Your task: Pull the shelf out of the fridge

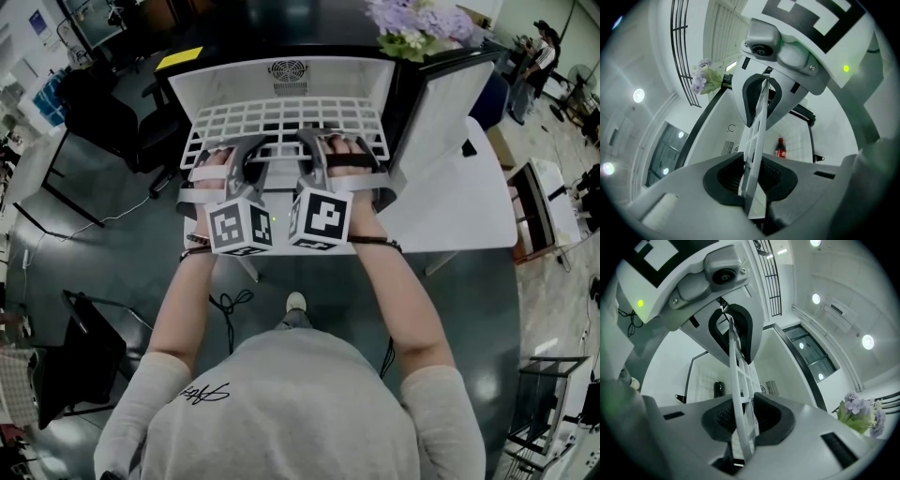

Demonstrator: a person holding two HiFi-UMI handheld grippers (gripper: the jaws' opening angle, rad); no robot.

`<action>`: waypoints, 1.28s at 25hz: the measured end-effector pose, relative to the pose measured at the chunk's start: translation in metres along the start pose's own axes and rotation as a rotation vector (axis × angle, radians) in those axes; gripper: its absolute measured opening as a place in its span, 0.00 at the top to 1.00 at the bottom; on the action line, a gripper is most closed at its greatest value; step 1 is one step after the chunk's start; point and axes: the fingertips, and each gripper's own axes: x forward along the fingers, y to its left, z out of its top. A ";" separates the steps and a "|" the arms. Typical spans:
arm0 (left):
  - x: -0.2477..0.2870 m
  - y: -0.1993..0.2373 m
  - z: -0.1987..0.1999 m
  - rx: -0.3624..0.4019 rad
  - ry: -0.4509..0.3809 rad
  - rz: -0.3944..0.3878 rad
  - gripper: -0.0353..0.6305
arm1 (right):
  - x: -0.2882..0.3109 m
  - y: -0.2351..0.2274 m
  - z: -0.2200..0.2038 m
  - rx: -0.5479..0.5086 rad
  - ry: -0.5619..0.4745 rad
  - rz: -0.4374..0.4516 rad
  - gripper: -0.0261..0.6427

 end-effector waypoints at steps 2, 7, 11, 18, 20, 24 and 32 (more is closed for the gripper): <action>-0.001 0.000 0.000 0.000 0.000 0.000 0.87 | -0.001 0.000 0.000 -0.001 -0.001 -0.002 0.87; -0.004 -0.001 0.001 0.002 0.001 0.002 0.87 | -0.004 0.001 0.001 0.000 -0.005 -0.002 0.87; -0.008 -0.003 0.002 0.006 0.001 0.012 0.87 | -0.007 0.002 0.002 -0.006 -0.013 -0.010 0.87; -0.015 -0.003 0.006 0.027 -0.003 0.026 0.87 | -0.016 0.003 0.004 -0.018 -0.018 -0.014 0.87; -0.017 -0.004 0.007 0.036 -0.004 0.021 0.87 | -0.018 0.002 0.005 -0.034 -0.021 -0.024 0.88; -0.022 -0.008 0.007 0.088 0.008 0.014 0.88 | -0.022 0.007 0.006 -0.060 -0.024 -0.019 0.89; -0.031 -0.021 0.005 0.097 0.017 0.004 0.88 | -0.030 0.021 0.010 -0.082 -0.028 -0.004 0.90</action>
